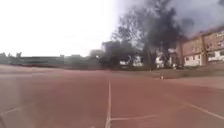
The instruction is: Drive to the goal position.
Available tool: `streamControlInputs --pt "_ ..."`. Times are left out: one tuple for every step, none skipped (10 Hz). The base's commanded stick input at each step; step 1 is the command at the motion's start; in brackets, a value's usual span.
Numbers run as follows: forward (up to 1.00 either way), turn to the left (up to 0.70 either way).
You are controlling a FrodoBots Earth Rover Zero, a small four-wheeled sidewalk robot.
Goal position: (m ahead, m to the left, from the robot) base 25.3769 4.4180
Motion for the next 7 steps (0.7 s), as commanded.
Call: streamControlInputs --pt "0.70 0.00" --pt "0.70 0.00" --pt "0.70 0.00" --pt "0.70 0.00" --pt "0.70 0.00" --pt "0.70 0.00" --pt "0.70 0.00"
